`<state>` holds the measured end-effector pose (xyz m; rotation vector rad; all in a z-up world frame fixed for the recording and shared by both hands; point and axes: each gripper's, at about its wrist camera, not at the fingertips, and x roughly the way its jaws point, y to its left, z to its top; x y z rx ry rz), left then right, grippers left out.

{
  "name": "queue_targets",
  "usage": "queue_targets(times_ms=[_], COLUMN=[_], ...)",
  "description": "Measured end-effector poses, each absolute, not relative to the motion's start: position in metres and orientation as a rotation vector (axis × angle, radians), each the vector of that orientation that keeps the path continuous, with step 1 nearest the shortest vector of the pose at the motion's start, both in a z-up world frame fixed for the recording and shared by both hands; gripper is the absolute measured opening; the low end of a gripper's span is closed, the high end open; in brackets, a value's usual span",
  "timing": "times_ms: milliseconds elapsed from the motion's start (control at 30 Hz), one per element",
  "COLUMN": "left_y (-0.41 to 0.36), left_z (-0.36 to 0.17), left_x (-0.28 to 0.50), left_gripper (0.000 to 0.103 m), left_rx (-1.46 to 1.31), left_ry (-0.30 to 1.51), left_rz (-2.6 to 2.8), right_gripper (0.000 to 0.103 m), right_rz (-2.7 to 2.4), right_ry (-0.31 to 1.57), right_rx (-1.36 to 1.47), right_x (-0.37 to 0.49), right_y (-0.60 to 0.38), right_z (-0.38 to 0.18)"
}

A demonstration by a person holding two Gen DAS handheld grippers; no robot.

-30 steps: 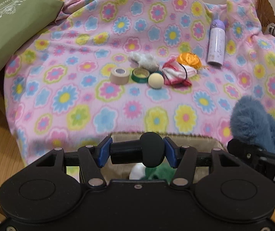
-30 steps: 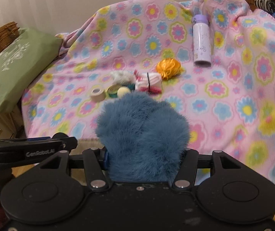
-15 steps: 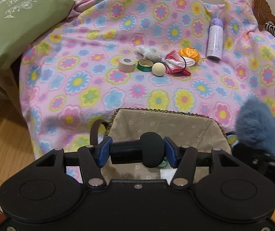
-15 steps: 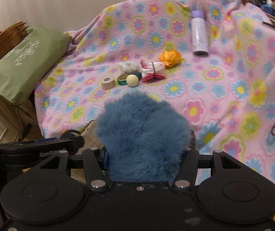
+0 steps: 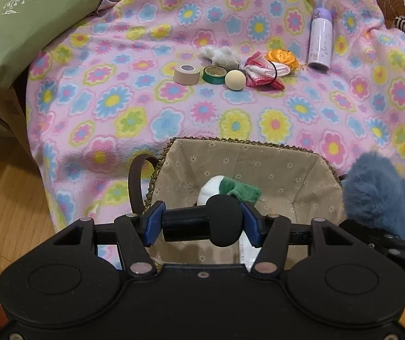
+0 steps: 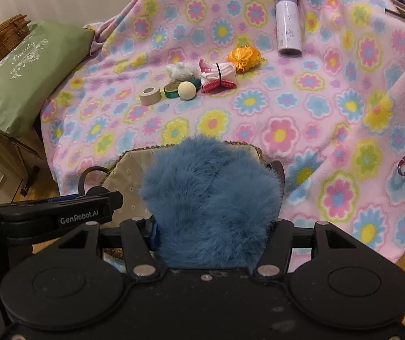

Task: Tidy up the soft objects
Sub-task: 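Lift the applicator and pom-pom and carry both over the basket, then open the left gripper to drop the applicator while the right gripper drops the pom-pom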

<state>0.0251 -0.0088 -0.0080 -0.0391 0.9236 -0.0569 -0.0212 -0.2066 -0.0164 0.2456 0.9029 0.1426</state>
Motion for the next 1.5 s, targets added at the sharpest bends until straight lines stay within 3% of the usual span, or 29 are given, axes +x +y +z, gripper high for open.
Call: queue_targets(times_ms=[733,1300,1500], left_y=[-0.0046,-0.0083,-0.0078], left_z=[-0.0124,-0.0096,-0.0091], left_x=[0.0287,0.0293,0.0285], left_gripper=[0.055,0.061,0.061], left_rx=[-0.059,-0.062,-0.068], left_ry=[0.945,0.932,0.933], left_rz=[-0.055,-0.062,-0.058], right_gripper=[0.057,0.072,0.072], right_rz=[0.143,0.155,0.149], right_ry=[0.905,0.898,0.885], right_rx=[0.216,0.24,0.239], right_x=[-0.0173,-0.015,-0.0162], right_y=[-0.2021,-0.2053,-0.2037], right_z=[-0.0173,-0.0181,-0.0163])
